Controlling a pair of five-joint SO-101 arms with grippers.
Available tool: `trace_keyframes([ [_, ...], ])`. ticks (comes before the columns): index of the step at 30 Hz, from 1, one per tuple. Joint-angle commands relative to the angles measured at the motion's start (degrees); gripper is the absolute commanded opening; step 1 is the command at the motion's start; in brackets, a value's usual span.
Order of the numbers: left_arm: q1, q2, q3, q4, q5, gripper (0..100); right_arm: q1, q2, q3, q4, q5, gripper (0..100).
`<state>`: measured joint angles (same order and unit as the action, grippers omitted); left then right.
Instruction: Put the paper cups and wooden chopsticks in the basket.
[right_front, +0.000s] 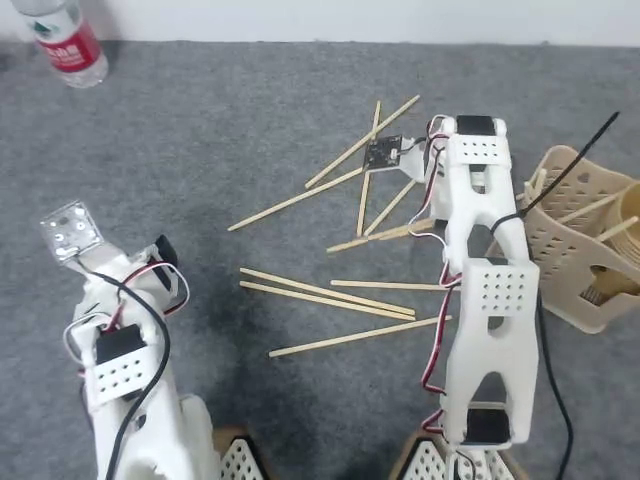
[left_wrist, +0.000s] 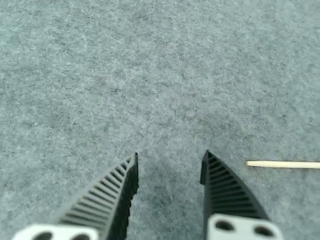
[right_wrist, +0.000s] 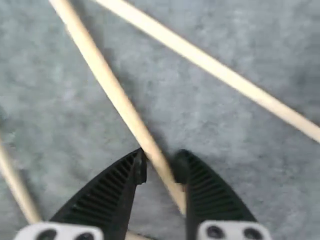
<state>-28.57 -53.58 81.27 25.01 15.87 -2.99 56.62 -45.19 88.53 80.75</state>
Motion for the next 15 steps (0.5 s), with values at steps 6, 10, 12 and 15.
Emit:
trace_keyframes([
  [6, 0.5, -0.5, -0.6, -1.8, 0.3, 20, -2.7, 2.1, 0.3, -0.7, 0.5, 0.7],
  [10, 1.8, -0.5, -0.6, -1.6, 0.3, 20, -5.3, -2.3, 0.3, 1.5, -2.6, 0.7],
  [12, 1.8, -0.5, -0.6, -1.6, 0.2, 20, -7.0, -5.9, 0.3, 4.6, -2.7, 0.7],
  [15, 1.8, -0.5, -0.6, -1.6, 0.2, 20, -9.3, -13.1, 0.3, 9.8, -3.3, 0.7],
])
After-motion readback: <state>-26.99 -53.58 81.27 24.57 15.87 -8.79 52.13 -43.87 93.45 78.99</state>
